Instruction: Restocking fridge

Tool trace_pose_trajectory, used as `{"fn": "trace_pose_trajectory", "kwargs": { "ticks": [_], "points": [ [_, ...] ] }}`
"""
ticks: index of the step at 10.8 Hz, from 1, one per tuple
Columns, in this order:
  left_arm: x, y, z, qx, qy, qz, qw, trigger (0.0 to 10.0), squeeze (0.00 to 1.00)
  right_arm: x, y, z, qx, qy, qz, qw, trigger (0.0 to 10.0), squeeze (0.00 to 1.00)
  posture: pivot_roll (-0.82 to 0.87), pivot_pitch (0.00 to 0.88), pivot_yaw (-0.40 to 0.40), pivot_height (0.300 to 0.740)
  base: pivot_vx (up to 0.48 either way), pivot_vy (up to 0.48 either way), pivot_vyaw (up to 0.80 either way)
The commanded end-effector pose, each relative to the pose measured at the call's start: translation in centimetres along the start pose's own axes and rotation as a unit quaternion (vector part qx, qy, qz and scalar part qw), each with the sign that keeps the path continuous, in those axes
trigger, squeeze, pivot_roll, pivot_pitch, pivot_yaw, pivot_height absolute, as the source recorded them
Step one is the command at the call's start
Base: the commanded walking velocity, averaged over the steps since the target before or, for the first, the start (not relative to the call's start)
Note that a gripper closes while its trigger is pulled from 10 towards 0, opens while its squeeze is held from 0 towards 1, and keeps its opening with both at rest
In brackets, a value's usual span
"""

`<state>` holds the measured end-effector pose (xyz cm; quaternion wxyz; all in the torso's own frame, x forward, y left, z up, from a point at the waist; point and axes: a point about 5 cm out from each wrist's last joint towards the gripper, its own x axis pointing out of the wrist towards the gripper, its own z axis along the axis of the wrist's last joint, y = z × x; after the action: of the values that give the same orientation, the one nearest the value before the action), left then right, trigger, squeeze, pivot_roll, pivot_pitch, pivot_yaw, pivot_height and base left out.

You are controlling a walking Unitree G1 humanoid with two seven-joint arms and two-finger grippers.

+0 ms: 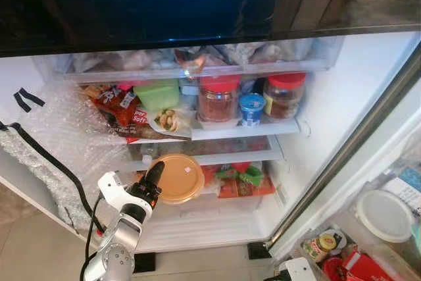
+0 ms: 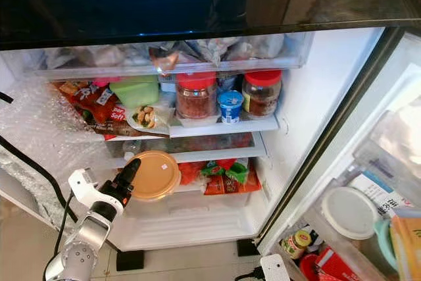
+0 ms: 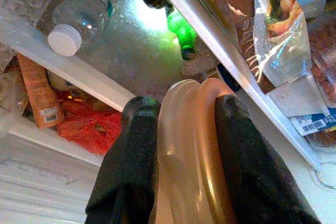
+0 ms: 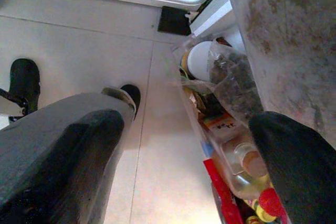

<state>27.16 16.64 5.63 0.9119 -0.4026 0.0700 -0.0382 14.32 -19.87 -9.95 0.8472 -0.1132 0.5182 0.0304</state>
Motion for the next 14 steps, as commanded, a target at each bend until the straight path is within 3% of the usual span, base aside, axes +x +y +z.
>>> {"fn": "trace_pose_trajectory", "kwargs": {
  "ticks": [1, 5, 14],
  "points": [
    [0.08, -0.11, -0.3, -0.011, 0.0, -0.001, 1.0, 10.0, 0.0, -0.03, 0.42, -0.47, 0.006, 0.011, 0.005, 1.0, 10.0, 0.0, -0.03, 0.054, 0.0, 0.706, 0.0, 0.0, 0.0],
    [0.15, -0.17, -0.31, -0.011, -0.001, -0.002, 1.0, 10.0, 0.0, -0.17, -0.3, -0.98, 0.005, 0.013, 0.003, 1.0, 10.0, 0.0, -0.03, 0.054, 0.0, 0.686, 0.0, 0.0, 0.0],
    [0.23, -0.21, -0.26, -0.01, -0.003, -0.002, 1.0, 10.0, 0.0, -0.07, 0.08, -0.57, 0.007, 0.011, 0.007, 1.0, 10.0, 0.0, -0.03, 0.056, 0.0, 0.662, 0.0, 0.0, 0.0]
  ]
}}
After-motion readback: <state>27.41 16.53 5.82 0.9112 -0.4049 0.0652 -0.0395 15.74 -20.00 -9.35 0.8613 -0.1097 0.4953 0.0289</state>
